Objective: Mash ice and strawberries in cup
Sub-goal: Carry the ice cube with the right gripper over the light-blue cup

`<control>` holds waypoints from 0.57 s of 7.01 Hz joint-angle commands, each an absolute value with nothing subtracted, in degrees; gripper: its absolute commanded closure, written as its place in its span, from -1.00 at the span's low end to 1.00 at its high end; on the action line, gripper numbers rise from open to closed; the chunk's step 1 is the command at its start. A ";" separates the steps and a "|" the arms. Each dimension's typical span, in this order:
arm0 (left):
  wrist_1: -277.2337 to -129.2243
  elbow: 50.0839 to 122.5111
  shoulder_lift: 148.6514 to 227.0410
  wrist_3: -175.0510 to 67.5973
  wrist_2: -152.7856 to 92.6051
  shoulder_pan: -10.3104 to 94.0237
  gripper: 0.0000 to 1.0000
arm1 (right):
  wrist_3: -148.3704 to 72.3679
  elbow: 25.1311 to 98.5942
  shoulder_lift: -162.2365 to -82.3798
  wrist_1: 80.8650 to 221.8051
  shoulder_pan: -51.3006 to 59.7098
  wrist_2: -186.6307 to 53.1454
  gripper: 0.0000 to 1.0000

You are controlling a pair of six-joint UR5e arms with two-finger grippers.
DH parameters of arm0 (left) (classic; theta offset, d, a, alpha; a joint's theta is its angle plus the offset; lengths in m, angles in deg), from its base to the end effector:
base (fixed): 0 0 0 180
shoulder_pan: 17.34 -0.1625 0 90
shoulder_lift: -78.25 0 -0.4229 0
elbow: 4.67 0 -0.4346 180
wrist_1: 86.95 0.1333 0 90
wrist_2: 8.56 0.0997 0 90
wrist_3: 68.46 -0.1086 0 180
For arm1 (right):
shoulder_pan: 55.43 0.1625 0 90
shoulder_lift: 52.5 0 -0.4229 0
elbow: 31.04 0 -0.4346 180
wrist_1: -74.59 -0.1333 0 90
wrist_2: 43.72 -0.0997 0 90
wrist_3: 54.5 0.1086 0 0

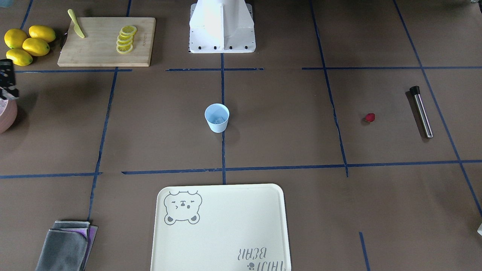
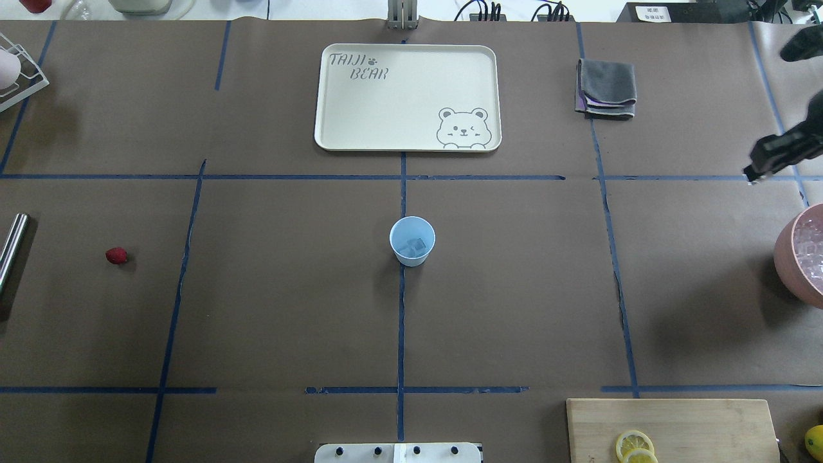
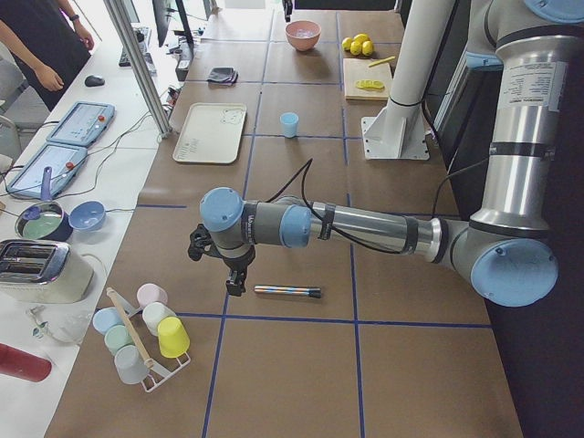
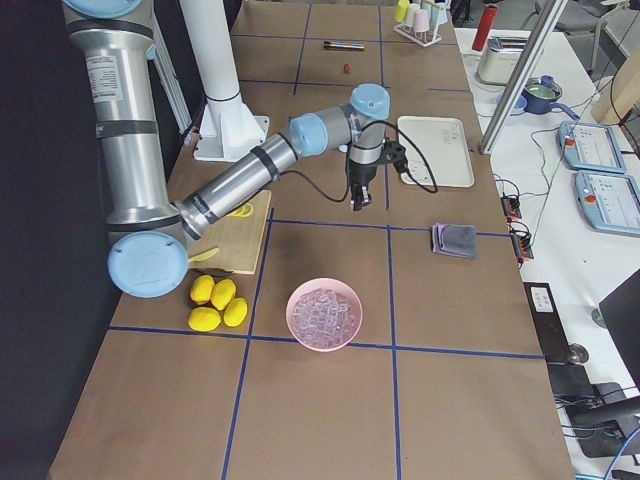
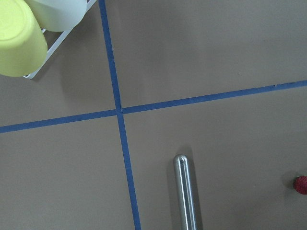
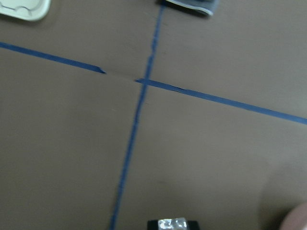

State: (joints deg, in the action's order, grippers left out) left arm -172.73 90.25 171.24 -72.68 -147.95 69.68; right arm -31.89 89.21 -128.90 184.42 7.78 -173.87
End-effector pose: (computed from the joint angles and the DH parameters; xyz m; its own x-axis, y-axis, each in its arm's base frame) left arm -0.0219 -0.5585 0.5891 0.6419 0.1557 -0.7508 -0.0994 0.9878 0.1199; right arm -0.1859 -0.5085 0.3077 0.6789 -0.2209 0.7002 0.1632 0.9752 0.1493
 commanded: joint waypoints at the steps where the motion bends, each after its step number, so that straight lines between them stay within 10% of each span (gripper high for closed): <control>1: -172.73 89.99 171.24 -72.68 -147.95 69.67 -1.00 | -9.60 83.35 -111.04 185.42 -6.15 -169.79 1.00; 4: -172.73 89.63 171.33 -72.76 -147.95 69.67 -1.00 | 5.35 68.84 -93.76 184.89 -17.87 -161.86 1.00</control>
State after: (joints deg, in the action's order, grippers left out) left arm -172.73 89.72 171.32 -72.73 -147.95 69.67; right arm 1.78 74.79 -100.13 185.06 -13.83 -164.32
